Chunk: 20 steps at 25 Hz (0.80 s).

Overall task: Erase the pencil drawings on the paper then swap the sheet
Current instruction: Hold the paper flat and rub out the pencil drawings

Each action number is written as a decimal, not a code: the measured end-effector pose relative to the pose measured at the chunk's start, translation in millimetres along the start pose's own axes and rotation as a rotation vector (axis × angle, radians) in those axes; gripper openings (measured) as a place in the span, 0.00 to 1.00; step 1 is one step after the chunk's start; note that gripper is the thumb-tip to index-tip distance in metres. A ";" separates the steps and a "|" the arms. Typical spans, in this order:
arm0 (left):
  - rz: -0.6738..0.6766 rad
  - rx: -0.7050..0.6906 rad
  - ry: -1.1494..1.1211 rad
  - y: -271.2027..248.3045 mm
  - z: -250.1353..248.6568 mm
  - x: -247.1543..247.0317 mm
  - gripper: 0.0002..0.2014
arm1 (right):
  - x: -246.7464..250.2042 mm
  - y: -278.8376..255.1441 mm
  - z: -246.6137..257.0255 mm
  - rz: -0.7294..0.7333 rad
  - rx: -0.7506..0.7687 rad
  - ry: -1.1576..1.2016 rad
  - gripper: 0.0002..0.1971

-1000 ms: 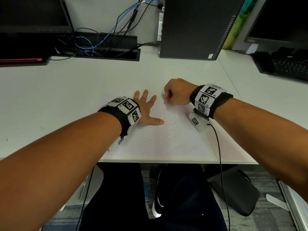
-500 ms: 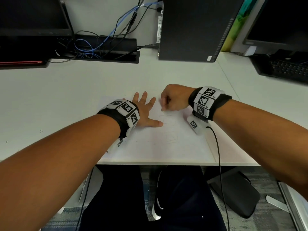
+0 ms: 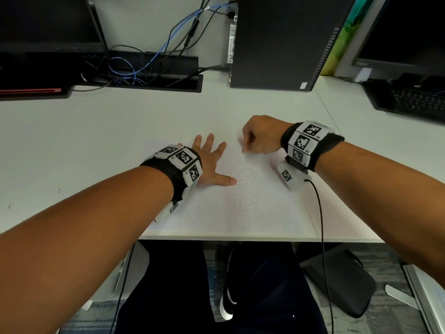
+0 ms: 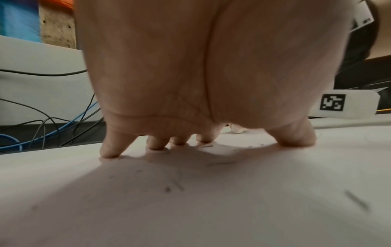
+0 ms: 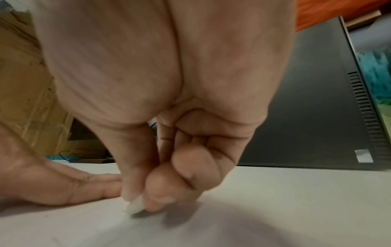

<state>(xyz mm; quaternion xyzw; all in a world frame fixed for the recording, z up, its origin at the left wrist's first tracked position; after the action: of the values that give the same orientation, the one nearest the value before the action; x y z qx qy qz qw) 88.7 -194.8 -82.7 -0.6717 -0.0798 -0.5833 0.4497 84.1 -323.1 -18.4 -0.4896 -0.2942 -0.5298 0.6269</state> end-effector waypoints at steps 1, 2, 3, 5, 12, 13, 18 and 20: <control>0.014 0.007 0.008 -1.1 0.0 1.1 0.56 | -4.2 -0.3 -0.3 0.022 0.001 0.015 0.06; 0.026 0.010 0.022 -1.4 -0.9 3.4 0.56 | -9.4 -1.1 -0.5 0.042 0.007 0.023 0.06; 0.031 0.008 0.042 -0.8 -3.3 7.5 0.56 | -12.7 -2.1 -0.4 0.056 0.011 0.026 0.05; 0.030 -0.018 0.062 0.5 -10.3 14.3 0.56 | -15.2 -1.3 -1.5 0.063 0.007 0.047 0.06; -0.006 -0.053 -0.030 8.8 -24.4 10.9 0.52 | -27.9 -10.4 9.3 0.127 0.080 0.108 0.08; -0.005 -0.051 -0.029 8.8 -23.1 10.4 0.52 | -31.1 -11.2 12.3 0.149 0.097 0.096 0.09; -0.001 -0.051 -0.008 6.3 -25.4 11.0 0.53 | -2.9 0.3 -3.6 -0.003 0.025 0.020 0.11; 0.007 -0.051 -0.008 6.9 -23.9 10.7 0.53 | -16.1 -3.3 1.9 0.080 0.056 0.059 0.09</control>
<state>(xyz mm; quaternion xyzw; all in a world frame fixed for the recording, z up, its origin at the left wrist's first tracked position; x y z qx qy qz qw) 79.3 -220.0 -79.1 -0.6856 -0.0645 -0.5809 0.4340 77.0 -315.2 -31.0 -0.4674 -0.2705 -0.5101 0.6694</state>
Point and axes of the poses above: each hand's wrist, its own y-axis towards the middle knuckle, its own x-axis out of the back of the hand, z = x × y, the point moved 10 cm from there along y, towards the middle knuckle, and after that the axes turned 6 degrees about y, right-handed, at the moved point
